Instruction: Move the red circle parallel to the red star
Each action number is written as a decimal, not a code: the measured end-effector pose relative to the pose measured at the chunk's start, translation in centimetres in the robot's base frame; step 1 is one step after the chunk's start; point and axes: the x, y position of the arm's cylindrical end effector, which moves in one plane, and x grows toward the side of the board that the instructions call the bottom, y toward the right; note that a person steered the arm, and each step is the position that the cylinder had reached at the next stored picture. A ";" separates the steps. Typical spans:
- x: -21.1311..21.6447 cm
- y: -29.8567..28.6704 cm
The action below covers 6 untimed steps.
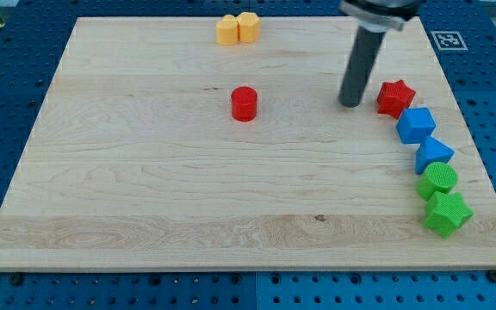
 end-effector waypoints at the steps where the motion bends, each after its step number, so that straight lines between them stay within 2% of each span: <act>1: 2.6 -4.3; 3: 4.7 -14.2; 4: 3.5 -17.0; 6: 0.1 -15.0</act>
